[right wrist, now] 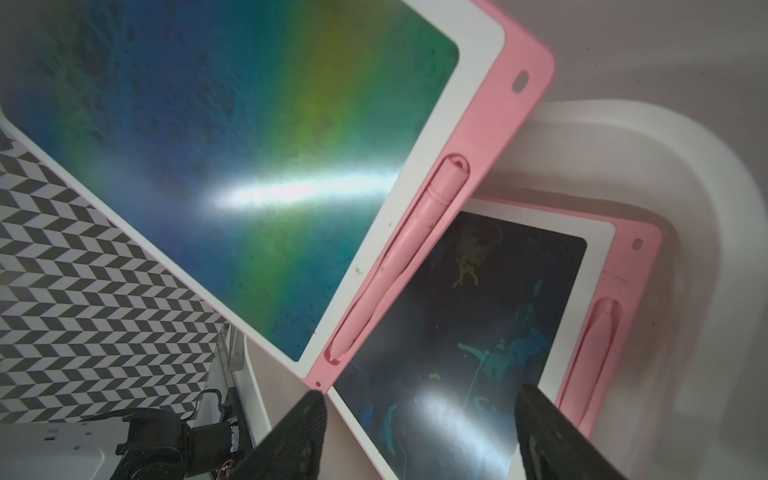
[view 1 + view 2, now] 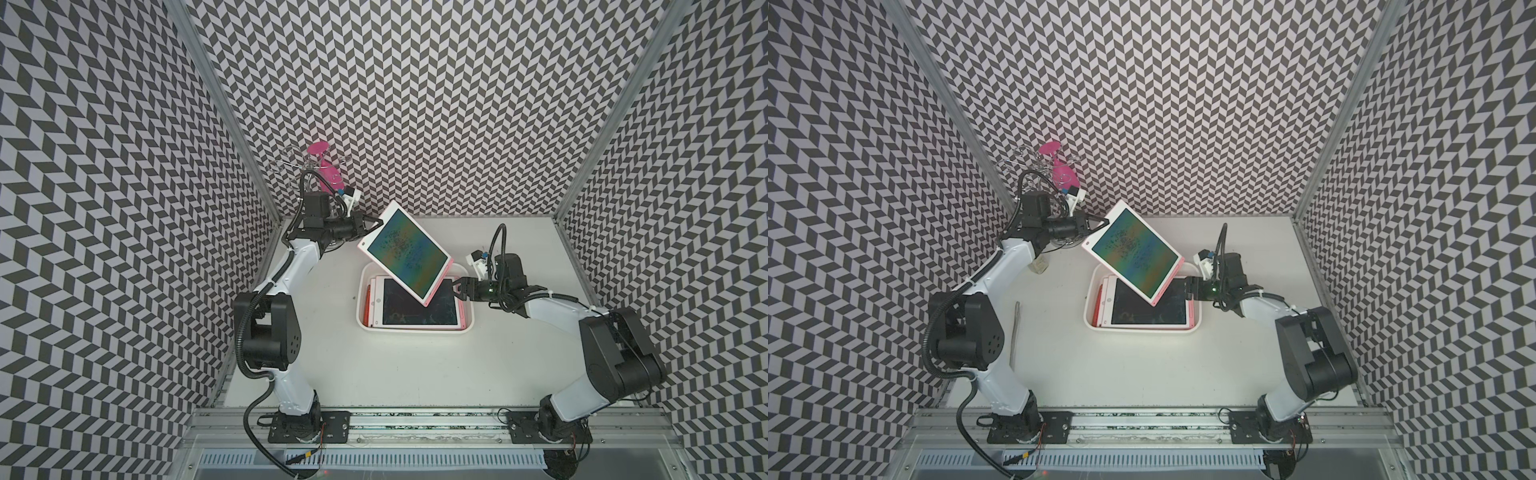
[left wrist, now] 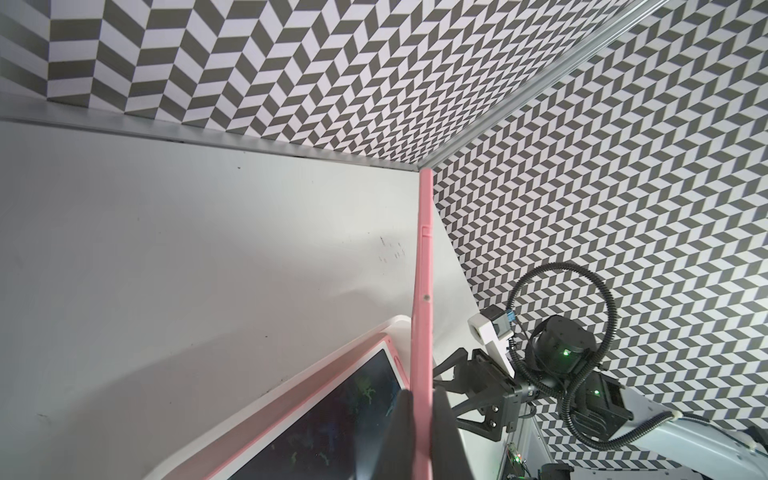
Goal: Take out the writing tablet from the storage box
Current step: Pick up the writing tablet from the storage box.
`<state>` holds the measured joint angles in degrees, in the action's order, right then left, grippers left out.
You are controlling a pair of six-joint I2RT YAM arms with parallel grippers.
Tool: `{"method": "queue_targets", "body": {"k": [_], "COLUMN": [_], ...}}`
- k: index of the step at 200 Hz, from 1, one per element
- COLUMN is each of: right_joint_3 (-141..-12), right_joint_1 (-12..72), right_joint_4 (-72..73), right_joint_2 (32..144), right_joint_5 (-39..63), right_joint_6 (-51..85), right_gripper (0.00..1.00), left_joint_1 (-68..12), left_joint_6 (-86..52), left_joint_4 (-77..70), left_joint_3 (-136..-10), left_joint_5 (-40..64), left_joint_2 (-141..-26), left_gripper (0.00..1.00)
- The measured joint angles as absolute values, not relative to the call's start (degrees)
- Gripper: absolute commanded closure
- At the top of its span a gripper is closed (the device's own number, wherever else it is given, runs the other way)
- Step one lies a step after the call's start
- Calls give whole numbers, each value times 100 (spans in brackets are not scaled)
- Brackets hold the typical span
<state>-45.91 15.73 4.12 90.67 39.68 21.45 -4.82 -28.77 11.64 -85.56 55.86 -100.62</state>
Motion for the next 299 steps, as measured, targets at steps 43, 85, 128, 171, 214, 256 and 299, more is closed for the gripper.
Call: {"method": "queue_targets", "body": {"k": [43,85,128,171,214,256,299], "right_joint_3": [-4421,-4436,-4425,-4215,-4073,-4034,-4062], "right_joint_1": [1573,1573,1568,1518,1459,1308,1267], "right_joint_4": [943,1520,2032,2543,2810,2954,3229], "right_joint_2": [9067,9067,9074,9083,9089,9089,9076], "right_joint_5": [4300,4637,4912,5107,5242,5391,5581], "right_joint_6": [2639,3116,3538,3942,4211,4372,4397], "right_gripper": [27,27,31,47,64,79,91], "left_joint_1": [-484,-519,-576,-602,-644,-600,-587], "left_joint_6": [-3170,-3546,-3898,-4016,-3972,-3828,-3704], "left_joint_4": [943,585,16,-246,-283,-239,-121], "left_joint_3": [-8374,-7968,-7561,-7439,-7452,-7601,-7601], "left_joint_5": [5695,5839,5946,5948,5902,5743,5507], "left_joint_2": [-9837,-9697,-9592,-9577,-9701,-10213,-10466], "left_gripper": [100,100,100,100,94,83,63]}}
